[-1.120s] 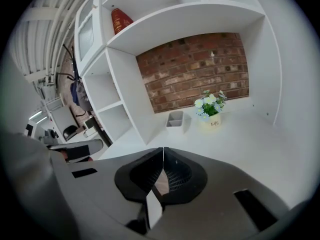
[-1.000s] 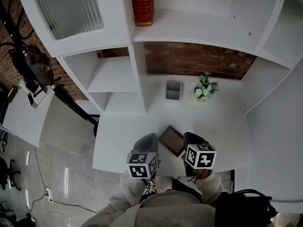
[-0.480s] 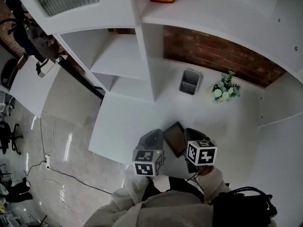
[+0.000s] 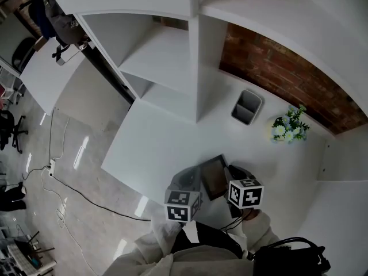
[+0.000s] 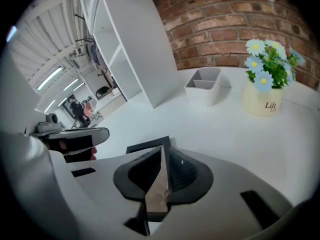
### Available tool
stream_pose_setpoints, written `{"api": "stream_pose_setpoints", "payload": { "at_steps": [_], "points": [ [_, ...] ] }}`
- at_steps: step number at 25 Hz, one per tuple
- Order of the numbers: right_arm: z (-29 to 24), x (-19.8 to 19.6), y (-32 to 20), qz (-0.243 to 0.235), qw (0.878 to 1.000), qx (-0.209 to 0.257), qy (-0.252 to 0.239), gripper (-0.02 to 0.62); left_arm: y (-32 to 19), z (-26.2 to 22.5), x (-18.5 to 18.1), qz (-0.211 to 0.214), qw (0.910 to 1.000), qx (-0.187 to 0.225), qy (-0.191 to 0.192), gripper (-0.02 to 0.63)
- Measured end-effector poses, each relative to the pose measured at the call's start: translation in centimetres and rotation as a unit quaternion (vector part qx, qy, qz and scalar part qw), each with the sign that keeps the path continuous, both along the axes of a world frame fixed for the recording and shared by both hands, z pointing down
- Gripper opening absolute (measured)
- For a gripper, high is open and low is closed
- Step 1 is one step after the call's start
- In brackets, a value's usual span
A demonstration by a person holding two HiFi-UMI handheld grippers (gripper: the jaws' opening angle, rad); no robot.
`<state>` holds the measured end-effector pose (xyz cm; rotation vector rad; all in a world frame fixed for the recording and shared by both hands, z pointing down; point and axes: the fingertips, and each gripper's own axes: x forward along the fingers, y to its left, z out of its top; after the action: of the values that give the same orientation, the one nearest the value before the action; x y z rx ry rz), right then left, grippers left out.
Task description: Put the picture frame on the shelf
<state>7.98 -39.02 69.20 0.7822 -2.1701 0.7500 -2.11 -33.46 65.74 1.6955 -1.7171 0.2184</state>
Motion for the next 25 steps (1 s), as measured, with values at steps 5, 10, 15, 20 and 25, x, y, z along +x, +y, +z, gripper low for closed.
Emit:
{"api": "stream_pose_setpoints", "payload": {
  "at_steps": [5, 10, 15, 20, 25],
  "points": [
    [1.2, -0.3, 0.1, -0.037, 0.999, -0.005, 0.014, 0.031, 0.7, 1.2, 0.6, -0.014, 0.9998, -0.007, 0.008, 0.008],
    [1.9, -0.8, 0.1, -0.058, 0.998, -0.01, 0.022, 0.091, 1.3, 2.4, 0.2, -0.029, 0.9995, -0.011, 0.013, 0.008],
    [2.7, -1.0, 0.2, -0.078, 0.996, -0.018, 0.031, 0.091, 1.5, 2.9, -0.3, -0.039, 0.999, -0.016, 0.015, 0.008],
    [3.3, -0.8, 0.0, -0.091, 0.995, -0.024, 0.034, 0.091, 1.6, 3.5, -0.4, -0.049, 0.9984, -0.017, 0.022, 0.008],
    [3.3, -0.9, 0.2, -0.097, 0.994, -0.034, 0.028, 0.091, 2.1, 4.1, -0.4, -0.049, 0.9982, -0.024, 0.025, 0.008]
  ]
}}
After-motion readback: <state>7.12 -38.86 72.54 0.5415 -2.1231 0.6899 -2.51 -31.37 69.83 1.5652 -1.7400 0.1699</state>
